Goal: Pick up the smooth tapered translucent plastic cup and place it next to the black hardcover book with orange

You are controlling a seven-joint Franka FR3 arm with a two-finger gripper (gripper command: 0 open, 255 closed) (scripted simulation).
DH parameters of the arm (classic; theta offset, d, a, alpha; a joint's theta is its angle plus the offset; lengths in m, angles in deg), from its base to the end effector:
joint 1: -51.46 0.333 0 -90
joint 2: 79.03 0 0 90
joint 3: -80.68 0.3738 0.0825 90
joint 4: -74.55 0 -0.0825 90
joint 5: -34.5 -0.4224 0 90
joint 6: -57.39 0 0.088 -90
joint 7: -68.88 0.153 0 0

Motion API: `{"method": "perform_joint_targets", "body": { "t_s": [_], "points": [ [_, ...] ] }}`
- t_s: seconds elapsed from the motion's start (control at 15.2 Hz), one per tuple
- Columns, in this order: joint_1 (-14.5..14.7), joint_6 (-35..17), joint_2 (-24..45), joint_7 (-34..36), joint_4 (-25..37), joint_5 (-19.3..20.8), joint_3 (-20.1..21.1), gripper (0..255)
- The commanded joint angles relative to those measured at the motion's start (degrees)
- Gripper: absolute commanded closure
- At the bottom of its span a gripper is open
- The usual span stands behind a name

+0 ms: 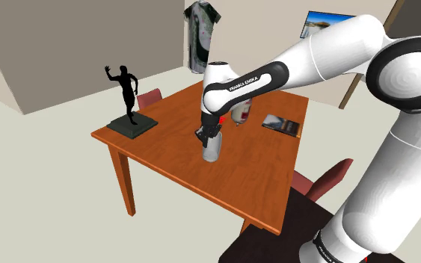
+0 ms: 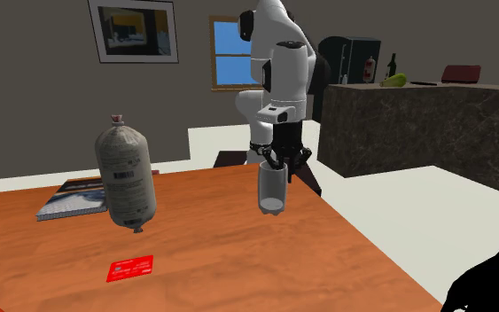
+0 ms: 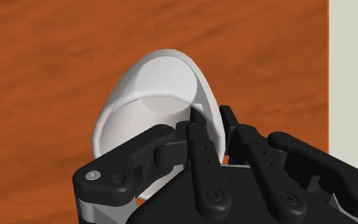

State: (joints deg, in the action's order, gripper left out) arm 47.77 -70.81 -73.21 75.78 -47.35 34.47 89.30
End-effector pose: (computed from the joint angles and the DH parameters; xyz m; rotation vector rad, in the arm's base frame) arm 0.5917 0.0503 0.3518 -3.1246 0.0555 -0.0123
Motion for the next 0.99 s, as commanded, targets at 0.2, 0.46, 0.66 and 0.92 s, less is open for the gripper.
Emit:
{"method": "perform_joint_targets", "body": {
  "t_s": [0.2, 0.46, 0.66, 0.92],
  "points": [
    [-0.02, 0.73, -0.38, -0.03, 0.33, -0.06, 0.00, 255],
    [-0.06, 3.65, -1.86, -0.19, 1.78, -0.33, 0.02, 255],
    [-0.09, 5.85, -2.86, -0.28, 3.00, -0.50, 0.02, 255],
    [-0.13, 8.80, -4.04, -0.39, 4.78, -0.68, 0.01, 255]
  ]
}}
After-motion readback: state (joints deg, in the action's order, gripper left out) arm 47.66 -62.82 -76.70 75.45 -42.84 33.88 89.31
